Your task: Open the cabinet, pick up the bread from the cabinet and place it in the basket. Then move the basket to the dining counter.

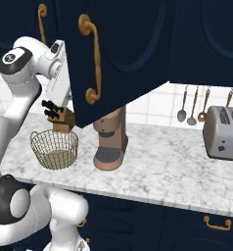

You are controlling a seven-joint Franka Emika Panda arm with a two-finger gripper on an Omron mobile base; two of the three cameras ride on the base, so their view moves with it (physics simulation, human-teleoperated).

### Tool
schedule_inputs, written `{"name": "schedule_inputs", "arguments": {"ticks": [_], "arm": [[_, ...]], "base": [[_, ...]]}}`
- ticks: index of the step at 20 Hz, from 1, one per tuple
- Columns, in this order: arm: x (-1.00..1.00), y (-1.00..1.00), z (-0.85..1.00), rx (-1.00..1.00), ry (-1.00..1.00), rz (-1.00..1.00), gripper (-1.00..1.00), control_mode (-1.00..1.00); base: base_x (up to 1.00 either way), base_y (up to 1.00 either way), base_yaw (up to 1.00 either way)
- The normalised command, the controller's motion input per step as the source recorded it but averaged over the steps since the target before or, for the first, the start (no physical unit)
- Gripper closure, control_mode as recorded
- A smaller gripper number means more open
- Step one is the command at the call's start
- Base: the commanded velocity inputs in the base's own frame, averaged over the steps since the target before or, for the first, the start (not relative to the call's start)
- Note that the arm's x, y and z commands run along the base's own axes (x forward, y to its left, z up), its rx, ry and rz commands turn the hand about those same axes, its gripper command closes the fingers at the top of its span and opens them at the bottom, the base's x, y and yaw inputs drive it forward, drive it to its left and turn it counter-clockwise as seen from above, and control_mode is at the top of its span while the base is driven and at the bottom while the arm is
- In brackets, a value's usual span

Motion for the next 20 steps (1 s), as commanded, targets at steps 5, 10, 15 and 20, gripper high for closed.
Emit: {"name": "schedule_inputs", "arguments": {"ticks": [5,10,15,20], "arm": [[-0.68,-1.0,-0.09,0.07,0.0,-0.08,-1.0,-1.0],[0.0,-1.0,-0.11,0.14,-0.04,0.19,-1.0,-1.0],[0.0,-0.85,-0.15,0.06,-0.05,0.2,-1.0,-1.0],[0.02,0.26,-0.13,0.06,0.0,0.01,-1.0,-1.0]], "base": [[0.0,0.0,0.0],[0.0,0.0,0.0],[0.0,0.0,0.0],[0.0,0.0,0.0]]}}
